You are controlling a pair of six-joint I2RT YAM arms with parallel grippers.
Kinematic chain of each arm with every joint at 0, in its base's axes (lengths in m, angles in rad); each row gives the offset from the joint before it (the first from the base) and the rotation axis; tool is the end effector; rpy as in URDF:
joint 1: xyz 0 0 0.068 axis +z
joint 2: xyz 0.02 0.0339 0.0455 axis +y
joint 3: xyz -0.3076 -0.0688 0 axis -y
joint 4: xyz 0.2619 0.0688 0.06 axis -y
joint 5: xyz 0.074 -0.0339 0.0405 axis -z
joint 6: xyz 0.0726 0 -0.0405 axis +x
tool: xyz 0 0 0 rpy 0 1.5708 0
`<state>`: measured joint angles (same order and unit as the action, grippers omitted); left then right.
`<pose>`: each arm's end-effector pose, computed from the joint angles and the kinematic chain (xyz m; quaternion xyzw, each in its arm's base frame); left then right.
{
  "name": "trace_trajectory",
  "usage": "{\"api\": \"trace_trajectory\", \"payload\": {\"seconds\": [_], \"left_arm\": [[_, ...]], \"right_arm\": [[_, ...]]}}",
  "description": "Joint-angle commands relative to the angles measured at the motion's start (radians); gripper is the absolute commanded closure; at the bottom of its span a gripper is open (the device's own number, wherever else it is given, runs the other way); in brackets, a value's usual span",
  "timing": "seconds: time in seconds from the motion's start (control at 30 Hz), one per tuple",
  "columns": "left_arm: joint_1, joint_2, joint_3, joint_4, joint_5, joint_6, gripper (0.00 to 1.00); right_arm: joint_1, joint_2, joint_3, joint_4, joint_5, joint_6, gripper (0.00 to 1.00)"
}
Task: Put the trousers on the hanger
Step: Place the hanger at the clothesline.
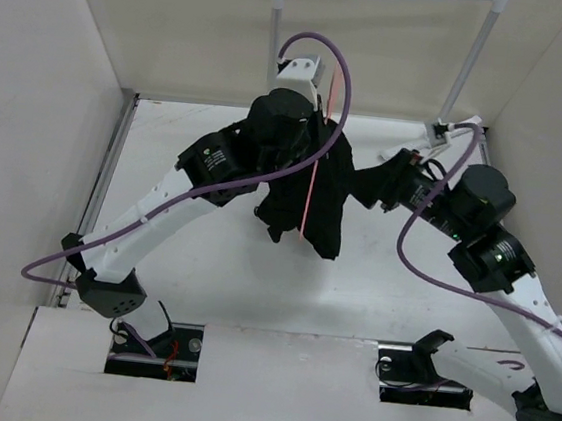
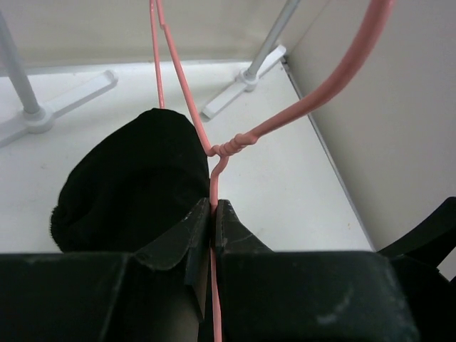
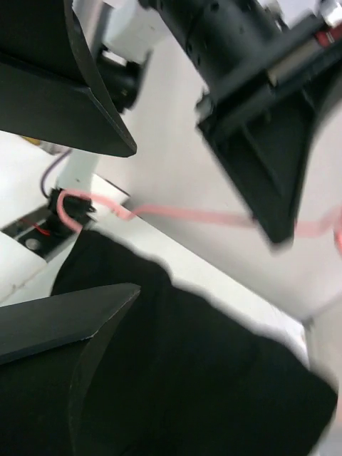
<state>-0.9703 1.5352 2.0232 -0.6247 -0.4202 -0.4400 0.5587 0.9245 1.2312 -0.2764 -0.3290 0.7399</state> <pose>0.2229 -0.2730 0.5776 0.0609 0.7473 -0.2969 0.5913 0.1648 0.1307 0.4997 -0.0549 0.6947 0.5189 0.4950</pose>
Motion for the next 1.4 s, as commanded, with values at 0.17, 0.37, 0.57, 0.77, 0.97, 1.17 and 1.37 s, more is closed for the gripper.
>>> {"api": "trace_trajectory", "payload": {"seconds": [0.17, 0.37, 0.57, 0.77, 0.97, 1.17, 1.37], "left_arm": [[-0.037, 0.022, 0.06, 0.037, 0.038, 0.023, 1.0], [-0.047, 0.017, 0.026, 0.057, 0.031, 0.017, 1.0], [-0.037, -0.001, -0.011, 0.083, 0.027, 0.012, 1.0], [-0.014, -0.021, -0.05, 0.114, 0.014, -0.003, 0.84], [0.04, -0.092, -0.107, 0.215, 0.032, -0.042, 0.5], [0.159, -0.225, -0.196, 0.286, 0.047, -0.078, 0.43], [0.262, -0.323, -0.352, 0.258, 0.075, -0.134, 0.43]], "right_arm": [[0.115, 0.149, 0.027, 0.114, -0.021, -0.025, 0.29], [0.169, 0.177, -0.036, 0.155, 0.001, -0.005, 0.53], [0.188, 0.131, -0.102, 0.186, 0.053, 0.032, 0.83], [0.177, 0.108, -0.073, 0.201, 0.053, 0.07, 0.91], [0.094, 0.161, 0.028, 0.19, -0.016, 0.085, 0.92], [-0.005, 0.256, 0.134, 0.187, -0.077, 0.076, 0.93], [-0.173, 0.456, 0.339, 0.157, -0.13, 0.064, 0.93]]}}
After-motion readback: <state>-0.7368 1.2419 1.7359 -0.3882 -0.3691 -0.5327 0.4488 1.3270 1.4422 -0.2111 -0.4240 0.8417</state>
